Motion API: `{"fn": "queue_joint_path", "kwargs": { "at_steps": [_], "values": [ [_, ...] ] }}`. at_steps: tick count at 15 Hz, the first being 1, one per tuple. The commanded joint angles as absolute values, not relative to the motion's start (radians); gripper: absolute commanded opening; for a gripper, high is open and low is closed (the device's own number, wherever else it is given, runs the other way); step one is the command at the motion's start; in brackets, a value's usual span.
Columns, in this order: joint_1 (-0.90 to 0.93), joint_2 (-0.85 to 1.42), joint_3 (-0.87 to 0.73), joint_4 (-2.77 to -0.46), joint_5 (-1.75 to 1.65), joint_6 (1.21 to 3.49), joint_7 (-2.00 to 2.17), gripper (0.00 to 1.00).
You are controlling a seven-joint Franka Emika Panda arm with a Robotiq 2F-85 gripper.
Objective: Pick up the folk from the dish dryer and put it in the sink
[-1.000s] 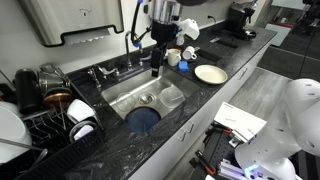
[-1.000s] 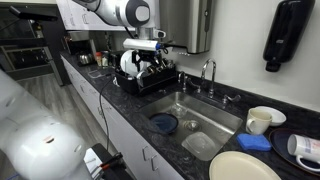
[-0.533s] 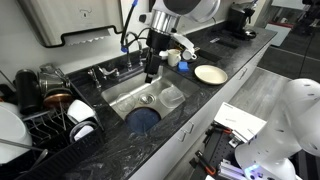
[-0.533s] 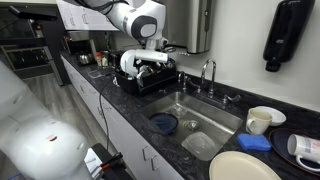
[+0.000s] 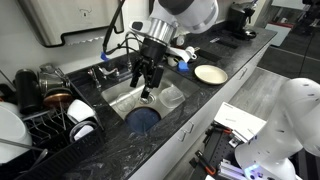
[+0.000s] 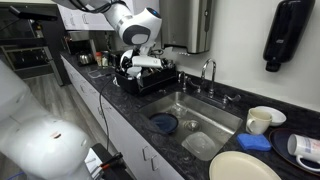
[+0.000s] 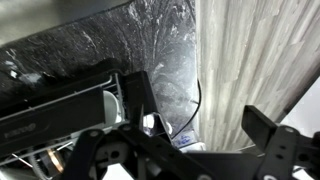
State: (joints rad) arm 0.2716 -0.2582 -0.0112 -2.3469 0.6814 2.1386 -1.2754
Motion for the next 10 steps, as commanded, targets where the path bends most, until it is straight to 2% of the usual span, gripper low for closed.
{"fn": "queue_joint_path", "kwargs": {
  "at_steps": [1,10],
  "values": [
    [0.281,-0.273,0.007,-2.381,0.8,2.094,-1.488,1.0],
    [0.291,-0.237,0.13,-2.372,1.039,2.093,-1.802,1.0]
  ]
}}
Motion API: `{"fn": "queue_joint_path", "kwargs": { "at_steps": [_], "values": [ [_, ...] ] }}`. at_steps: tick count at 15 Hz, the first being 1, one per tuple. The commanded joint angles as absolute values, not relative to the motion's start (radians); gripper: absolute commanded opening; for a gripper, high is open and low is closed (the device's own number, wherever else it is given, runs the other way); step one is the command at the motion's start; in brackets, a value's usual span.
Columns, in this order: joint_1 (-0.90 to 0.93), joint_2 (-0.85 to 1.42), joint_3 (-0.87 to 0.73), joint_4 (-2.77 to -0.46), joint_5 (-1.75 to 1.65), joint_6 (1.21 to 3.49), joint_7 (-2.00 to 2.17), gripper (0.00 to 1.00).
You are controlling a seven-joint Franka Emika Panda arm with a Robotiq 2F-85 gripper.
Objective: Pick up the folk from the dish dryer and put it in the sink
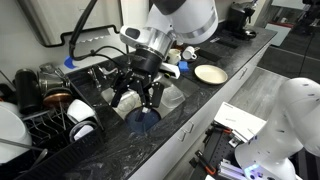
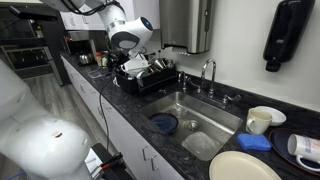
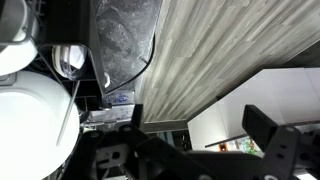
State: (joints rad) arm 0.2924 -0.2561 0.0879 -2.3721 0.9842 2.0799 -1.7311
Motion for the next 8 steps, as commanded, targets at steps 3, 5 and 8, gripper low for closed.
{"fn": "queue_joint_path", "kwargs": {
  "at_steps": [3,5,8],
  "values": [
    [0.297,-0.211,0.184,-2.366,1.068,2.139,-1.825,1.0],
    [0.302,-0.18,0.221,-2.353,1.093,2.213,-1.83,1.0],
    [0.312,-0.125,0.267,-2.325,1.144,2.353,-1.822,1.0]
  ]
}}
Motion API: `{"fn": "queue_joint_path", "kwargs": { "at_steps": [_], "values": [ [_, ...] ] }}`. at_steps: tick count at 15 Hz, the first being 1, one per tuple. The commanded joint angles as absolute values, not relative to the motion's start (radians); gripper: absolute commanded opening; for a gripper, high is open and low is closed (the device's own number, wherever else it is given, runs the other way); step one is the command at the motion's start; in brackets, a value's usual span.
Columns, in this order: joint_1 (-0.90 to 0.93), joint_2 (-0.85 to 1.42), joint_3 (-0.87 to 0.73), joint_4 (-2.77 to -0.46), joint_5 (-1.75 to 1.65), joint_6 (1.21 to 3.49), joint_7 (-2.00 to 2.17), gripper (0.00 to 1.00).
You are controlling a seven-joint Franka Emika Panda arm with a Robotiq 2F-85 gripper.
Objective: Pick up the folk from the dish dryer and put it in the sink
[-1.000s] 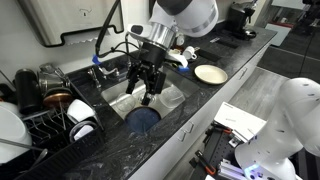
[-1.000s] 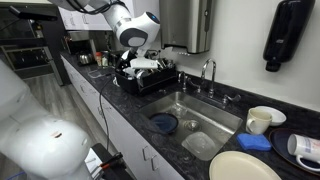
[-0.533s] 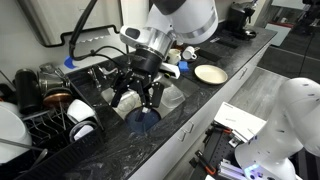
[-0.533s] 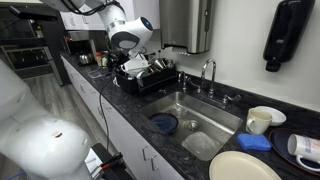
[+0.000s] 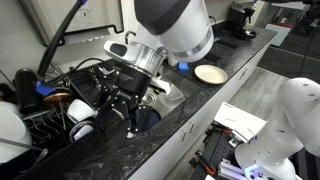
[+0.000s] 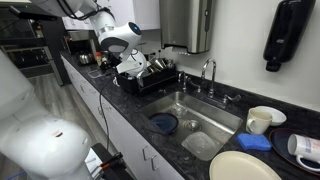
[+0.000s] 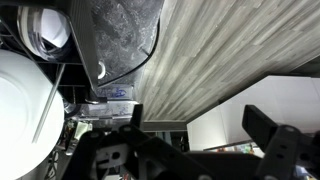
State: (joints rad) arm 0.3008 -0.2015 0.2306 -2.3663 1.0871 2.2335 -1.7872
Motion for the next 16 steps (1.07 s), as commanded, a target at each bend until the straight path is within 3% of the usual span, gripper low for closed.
{"fn": "queue_joint_path", "kwargs": {
  "at_steps": [1,16],
  "values": [
    [0.317,-0.099,0.28,-2.311,1.163,2.406,-1.822,1.0],
    [0.377,0.213,0.372,-2.038,1.296,2.715,-1.837,1.0]
  ]
}}
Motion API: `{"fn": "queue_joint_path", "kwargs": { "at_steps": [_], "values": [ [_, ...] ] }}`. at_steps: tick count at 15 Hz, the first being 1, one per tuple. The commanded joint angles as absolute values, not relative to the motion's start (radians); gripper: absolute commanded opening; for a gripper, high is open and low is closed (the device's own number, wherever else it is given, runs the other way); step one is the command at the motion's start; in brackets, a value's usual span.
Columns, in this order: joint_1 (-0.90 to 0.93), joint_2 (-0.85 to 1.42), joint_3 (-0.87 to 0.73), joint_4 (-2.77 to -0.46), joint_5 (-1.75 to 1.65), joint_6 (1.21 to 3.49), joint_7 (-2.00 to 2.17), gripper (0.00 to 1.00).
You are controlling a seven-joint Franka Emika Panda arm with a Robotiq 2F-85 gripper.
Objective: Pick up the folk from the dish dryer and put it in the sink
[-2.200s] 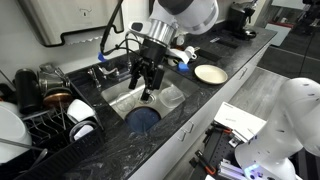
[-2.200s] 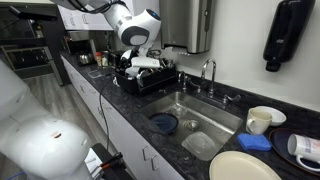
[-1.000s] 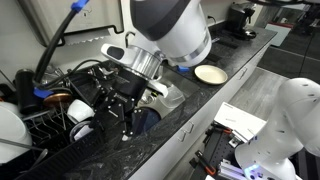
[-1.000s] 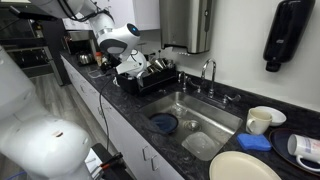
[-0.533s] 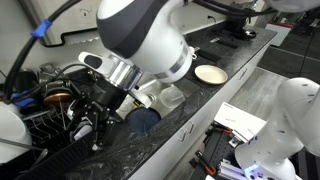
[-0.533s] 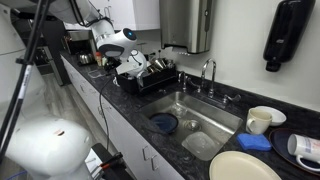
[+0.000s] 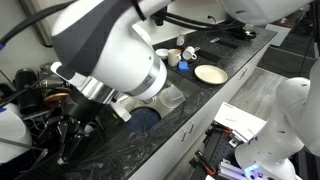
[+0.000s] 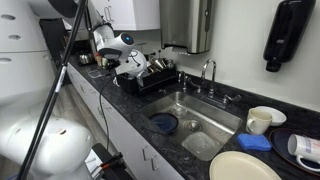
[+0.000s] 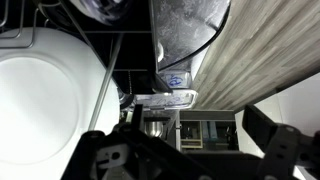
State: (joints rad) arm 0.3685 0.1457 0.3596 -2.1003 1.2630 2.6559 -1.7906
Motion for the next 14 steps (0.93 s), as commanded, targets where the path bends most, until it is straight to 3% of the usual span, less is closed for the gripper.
{"fn": "queue_joint_path", "kwargs": {
  "at_steps": [1,11,12,14],
  "values": [
    [0.377,0.227,0.373,-2.024,1.294,2.733,-1.838,1.0],
    [0.383,0.295,0.36,-1.999,1.224,2.775,-1.797,1.0],
    [0.378,0.296,0.361,-1.999,1.228,2.766,-1.804,0.75],
    [0.376,0.297,0.363,-1.998,1.237,2.767,-1.808,0.67]
  ]
}}
